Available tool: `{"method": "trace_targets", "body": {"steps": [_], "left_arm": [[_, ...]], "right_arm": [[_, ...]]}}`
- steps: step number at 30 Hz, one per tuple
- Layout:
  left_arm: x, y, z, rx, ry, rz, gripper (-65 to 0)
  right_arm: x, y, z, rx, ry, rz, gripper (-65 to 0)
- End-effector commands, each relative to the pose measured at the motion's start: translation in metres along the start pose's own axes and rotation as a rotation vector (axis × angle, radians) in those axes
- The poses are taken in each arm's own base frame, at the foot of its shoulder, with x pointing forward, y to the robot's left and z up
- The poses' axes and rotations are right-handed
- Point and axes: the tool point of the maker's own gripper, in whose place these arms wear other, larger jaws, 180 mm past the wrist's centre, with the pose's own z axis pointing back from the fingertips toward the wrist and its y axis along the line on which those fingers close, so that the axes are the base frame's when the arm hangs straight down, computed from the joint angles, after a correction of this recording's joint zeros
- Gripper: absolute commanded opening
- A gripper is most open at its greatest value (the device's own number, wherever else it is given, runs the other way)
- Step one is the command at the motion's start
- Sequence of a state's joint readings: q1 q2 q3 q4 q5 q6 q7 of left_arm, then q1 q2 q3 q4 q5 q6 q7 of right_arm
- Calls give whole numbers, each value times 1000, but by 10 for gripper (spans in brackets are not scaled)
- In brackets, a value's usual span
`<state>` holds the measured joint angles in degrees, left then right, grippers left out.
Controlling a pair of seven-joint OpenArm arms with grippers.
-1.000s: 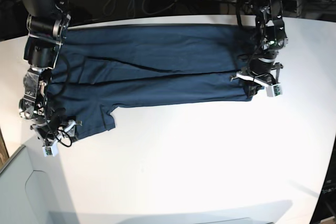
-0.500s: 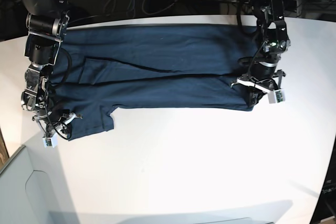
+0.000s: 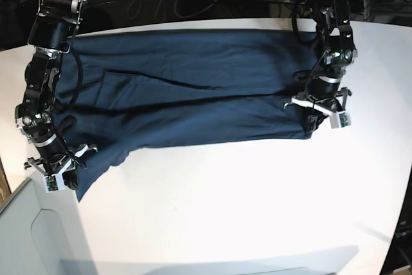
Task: Fold the T-shirt properly
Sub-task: 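Lift the hem and fold it over toward the collar with both grippers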
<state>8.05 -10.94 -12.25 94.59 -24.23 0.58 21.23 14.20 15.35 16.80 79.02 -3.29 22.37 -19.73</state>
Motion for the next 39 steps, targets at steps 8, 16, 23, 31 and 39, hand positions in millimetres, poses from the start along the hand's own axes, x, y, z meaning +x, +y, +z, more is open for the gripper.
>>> {"method": "trace_targets", "body": {"steps": [8,16,23,31,39], "left_arm": [[24,11,7,21,-78,1,-650],[25,22,10,49,-84,1,-650],[25,25,18,58,-85,-8,-650],[17,26,18,61,-64,-7,-650],[5,27,14,65,-36,12,-650]], "right_arm": [[23,-13,63,-91,-86,75,-649],[2,11,124,-103,-71,84,-649],[-27,26,151,-100,3,68,-649],[-37,36,184,-97,63,124,-649],[-66,51,197,-72,143,75,-649]]}}
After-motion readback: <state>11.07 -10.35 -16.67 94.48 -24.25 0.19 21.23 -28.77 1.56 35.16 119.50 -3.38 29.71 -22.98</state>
